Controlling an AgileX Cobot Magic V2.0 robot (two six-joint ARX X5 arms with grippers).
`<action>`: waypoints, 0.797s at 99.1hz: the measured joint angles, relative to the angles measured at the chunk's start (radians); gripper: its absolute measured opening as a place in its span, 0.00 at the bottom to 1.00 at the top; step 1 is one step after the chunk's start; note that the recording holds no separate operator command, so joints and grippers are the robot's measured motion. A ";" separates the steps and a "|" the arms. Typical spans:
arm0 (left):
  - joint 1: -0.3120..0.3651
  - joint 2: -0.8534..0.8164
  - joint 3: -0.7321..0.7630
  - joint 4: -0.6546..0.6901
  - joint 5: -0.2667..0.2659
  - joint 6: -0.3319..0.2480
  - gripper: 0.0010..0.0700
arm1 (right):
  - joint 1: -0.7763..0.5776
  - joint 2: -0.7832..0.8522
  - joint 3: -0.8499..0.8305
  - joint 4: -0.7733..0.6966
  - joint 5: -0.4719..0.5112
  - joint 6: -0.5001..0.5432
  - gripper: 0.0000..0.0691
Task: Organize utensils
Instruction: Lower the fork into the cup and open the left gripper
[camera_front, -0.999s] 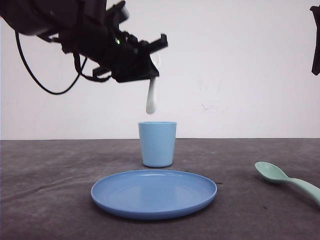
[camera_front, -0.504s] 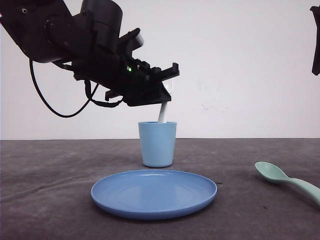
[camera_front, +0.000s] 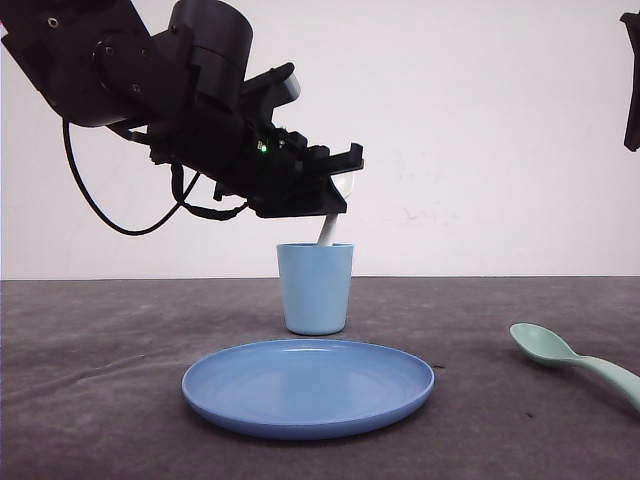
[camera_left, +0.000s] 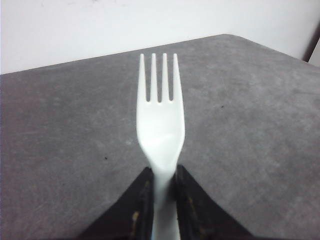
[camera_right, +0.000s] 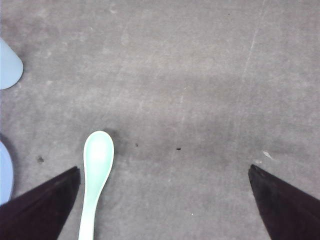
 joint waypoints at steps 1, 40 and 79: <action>0.000 0.000 0.000 -0.002 0.000 0.002 0.04 | 0.000 0.000 0.000 0.000 0.000 0.000 0.98; 0.000 0.015 0.000 -0.029 0.000 0.018 0.05 | 0.000 0.000 0.000 -0.006 0.000 0.000 0.98; 0.000 0.014 0.000 -0.029 0.000 0.021 0.26 | 0.000 0.000 0.000 -0.006 0.000 0.000 0.98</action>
